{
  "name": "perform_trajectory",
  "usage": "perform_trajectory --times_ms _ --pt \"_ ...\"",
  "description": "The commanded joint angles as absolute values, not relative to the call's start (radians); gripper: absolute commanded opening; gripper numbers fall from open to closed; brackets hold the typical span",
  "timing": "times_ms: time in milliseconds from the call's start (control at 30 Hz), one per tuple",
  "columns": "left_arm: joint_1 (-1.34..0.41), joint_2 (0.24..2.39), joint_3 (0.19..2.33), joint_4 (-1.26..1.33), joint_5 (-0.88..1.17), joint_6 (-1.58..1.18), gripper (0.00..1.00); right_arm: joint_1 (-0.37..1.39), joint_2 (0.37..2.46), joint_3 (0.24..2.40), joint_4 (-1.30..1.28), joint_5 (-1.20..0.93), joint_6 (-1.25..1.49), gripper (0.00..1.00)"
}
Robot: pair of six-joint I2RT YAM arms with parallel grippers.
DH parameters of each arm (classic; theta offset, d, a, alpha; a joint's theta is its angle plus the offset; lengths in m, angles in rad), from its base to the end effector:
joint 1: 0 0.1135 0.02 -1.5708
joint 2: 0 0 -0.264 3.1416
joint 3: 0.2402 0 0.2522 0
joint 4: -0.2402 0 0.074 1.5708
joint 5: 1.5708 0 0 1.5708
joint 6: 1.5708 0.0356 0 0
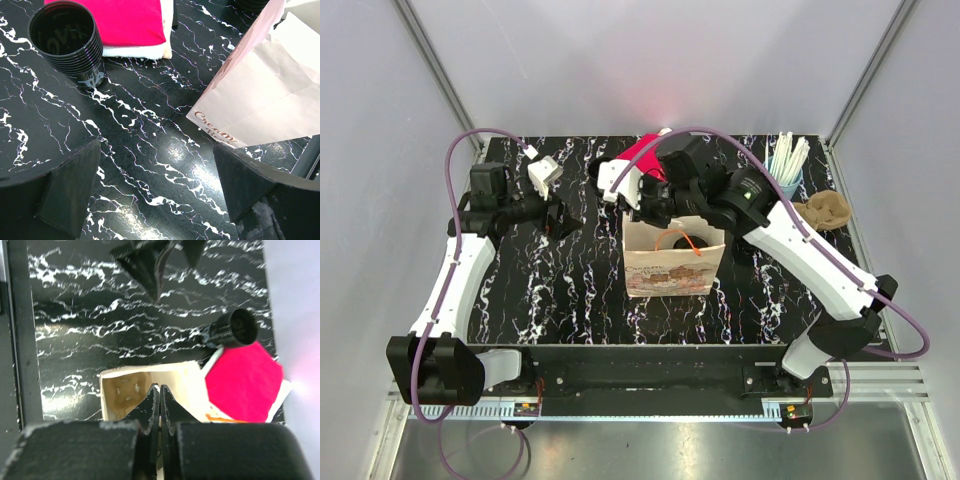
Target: Pack the takeout coffee
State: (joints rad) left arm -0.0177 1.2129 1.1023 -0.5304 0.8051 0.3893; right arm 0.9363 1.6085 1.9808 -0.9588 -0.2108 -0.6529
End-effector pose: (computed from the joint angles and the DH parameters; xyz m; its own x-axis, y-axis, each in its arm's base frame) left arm 0.2562 -0.0302 0.3344 -0.3292 0.2689 -0.9051 0.7728 0.6276 -0.0946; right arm 0.1878 0.2677 0.4621 0.2806 -0.6209 -0.7319 -0.9069 0.0782 -0.4140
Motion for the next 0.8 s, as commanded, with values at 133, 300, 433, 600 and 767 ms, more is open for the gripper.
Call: perform_trajectory --times_ms 133,300,433,600,767 --pt "-0.012 1.21 1.114 -0.515 0.842 0.396 0.99 0.95 1.598 2.124 -0.945 -0.207 -0.601 0.0" --pt "-0.012 1.209 1.114 -0.517 0.842 0.397 0.99 0.943 1.628 2.184 -0.943 -0.248 -0.555 0.0" --pt "-0.012 1.207 1.114 -0.515 0.844 0.4 0.99 0.936 1.647 2.212 -0.936 -0.297 -0.511 0.0" --pt "-0.011 1.204 1.112 -0.517 0.844 0.4 0.99 0.931 1.663 2.223 -0.934 -0.33 -0.489 0.0" --pt "-0.009 1.204 1.112 -0.517 0.847 0.402 0.99 0.92 1.643 2.107 -0.887 -0.334 -0.503 0.0"
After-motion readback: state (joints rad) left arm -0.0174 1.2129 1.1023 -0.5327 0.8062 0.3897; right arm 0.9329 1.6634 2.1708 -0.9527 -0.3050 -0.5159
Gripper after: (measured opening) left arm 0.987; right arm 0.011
